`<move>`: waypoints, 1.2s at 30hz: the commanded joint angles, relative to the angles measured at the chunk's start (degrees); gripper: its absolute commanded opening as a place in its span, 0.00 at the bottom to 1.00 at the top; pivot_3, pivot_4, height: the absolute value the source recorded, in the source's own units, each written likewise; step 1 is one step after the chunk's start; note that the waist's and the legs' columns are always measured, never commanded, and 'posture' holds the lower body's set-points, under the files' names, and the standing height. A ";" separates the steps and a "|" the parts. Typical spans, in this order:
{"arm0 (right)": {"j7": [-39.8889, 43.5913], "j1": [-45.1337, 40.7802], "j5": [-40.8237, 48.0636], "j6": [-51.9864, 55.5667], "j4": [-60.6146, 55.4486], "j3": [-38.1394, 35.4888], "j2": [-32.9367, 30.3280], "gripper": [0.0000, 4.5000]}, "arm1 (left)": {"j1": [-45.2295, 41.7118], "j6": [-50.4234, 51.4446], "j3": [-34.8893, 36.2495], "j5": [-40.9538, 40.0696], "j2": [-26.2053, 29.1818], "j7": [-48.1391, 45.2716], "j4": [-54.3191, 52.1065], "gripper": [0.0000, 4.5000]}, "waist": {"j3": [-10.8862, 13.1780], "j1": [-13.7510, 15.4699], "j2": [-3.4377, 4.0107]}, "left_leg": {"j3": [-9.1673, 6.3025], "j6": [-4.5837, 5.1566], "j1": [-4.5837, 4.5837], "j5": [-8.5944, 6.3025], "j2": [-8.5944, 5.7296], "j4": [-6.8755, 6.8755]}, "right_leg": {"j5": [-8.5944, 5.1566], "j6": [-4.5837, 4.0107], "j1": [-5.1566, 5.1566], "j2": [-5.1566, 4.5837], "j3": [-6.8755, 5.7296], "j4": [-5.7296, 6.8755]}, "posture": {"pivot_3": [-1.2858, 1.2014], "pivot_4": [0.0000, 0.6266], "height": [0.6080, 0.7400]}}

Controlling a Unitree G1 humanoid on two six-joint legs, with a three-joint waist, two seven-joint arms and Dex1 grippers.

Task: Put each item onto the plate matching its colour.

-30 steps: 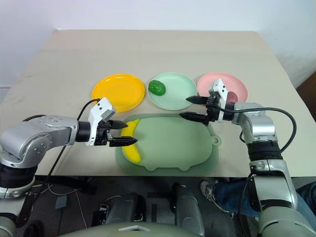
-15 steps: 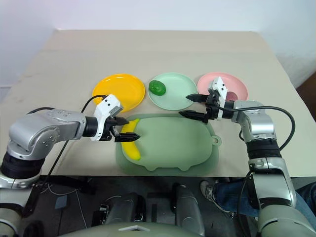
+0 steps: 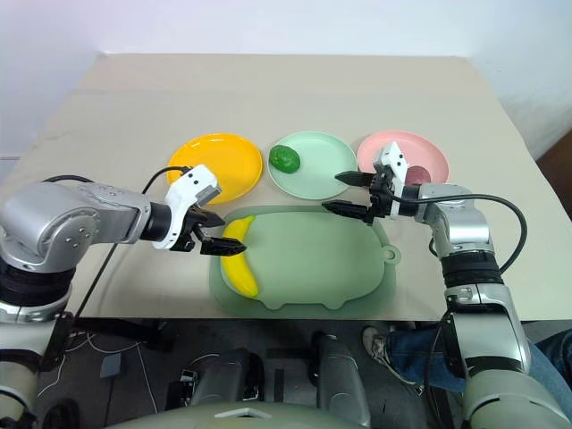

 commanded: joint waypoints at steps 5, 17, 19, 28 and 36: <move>-0.23 -1.31 0.01 -1.03 -0.84 -0.94 -0.36 1.00 | 3.07 1.25 -1.70 0.46 0.40 2.36 -2.30 1.00 | 0.00 0.11 0.00 | 0.00 -0.02 0.06 0.01 0.00 -0.01 | 0.00 0.00 0.04 0.00 0.01 0.00 | 0.52 0.24 1.00; -0.65 -1.89 -0.49 -2.03 -0.01 -1.46 -0.63 1.00 | 3.73 1.61 -3.91 -0.09 1.13 3.40 -1.88 0.82 | 0.01 0.01 -0.01 | -0.06 -0.02 0.04 0.01 -0.02 0.00 | 0.00 0.01 0.07 -0.01 -0.01 -0.01 | 0.52 0.24 1.00; -0.63 -1.85 -0.72 -2.32 0.04 -1.40 -0.69 1.00 | 3.67 1.21 -4.22 -0.62 1.61 2.37 -2.61 0.67 | 0.01 0.01 -0.01 | -0.06 -0.02 0.04 0.01 -0.02 0.00 | 0.00 0.01 0.07 -0.01 0.00 -0.01 | 0.52 0.24 1.00; -0.77 -1.83 -1.02 -2.54 0.41 -1.22 -0.50 1.00 | 1.36 -4.69 -4.80 1.86 2.79 1.50 -1.25 0.34 | 0.01 0.02 -0.01 | -0.06 -0.02 0.05 0.01 -0.03 0.00 | 0.00 0.01 0.08 -0.01 0.00 -0.01 | 0.52 0.24 1.00; -0.62 -1.57 -1.34 -2.36 0.54 -0.84 -0.42 1.00 | -0.05 -17.36 -2.92 7.72 4.22 0.46 2.92 0.34 | 0.01 0.04 -0.01 | -0.05 -0.02 0.04 0.01 -0.03 0.00 | 0.00 0.00 0.07 -0.01 -0.01 -0.02 | 0.52 0.24 1.00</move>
